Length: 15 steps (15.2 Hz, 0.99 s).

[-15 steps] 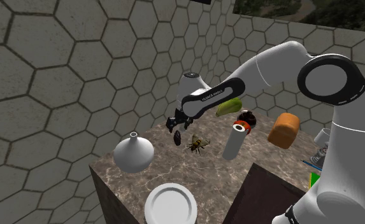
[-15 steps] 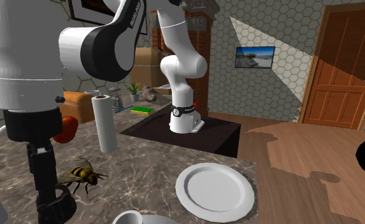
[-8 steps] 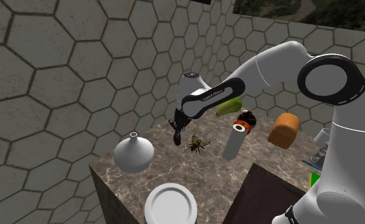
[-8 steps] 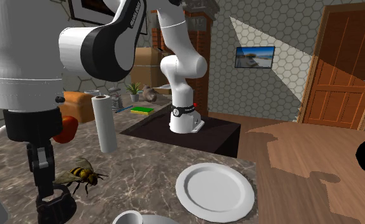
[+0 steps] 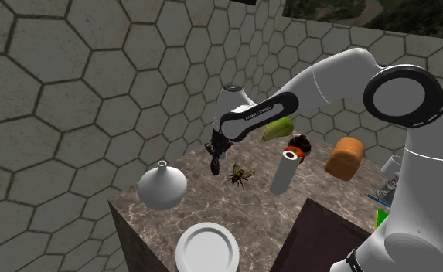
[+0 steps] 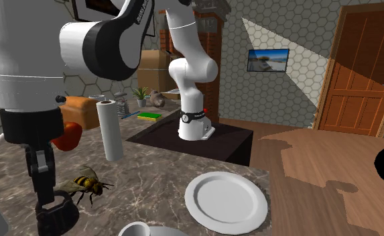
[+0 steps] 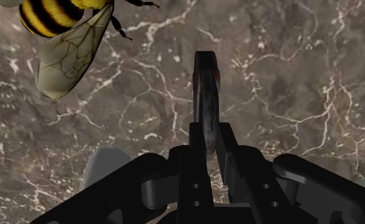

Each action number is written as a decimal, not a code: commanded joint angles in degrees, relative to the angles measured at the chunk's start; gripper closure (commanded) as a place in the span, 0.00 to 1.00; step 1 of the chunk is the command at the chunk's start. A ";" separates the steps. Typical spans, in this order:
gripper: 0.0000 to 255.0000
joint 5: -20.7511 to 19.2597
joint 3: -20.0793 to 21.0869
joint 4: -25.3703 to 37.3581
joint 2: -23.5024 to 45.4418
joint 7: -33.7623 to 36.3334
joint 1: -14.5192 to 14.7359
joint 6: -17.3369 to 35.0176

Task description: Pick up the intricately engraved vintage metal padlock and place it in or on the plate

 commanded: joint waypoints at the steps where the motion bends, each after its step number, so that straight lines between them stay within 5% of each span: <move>1: 1.00 0.44 0.20 -0.08 -1.21 -0.37 -0.22 -1.12; 15: 1.00 2.64 1.42 1.21 -7.88 -1.04 -0.32 -8.92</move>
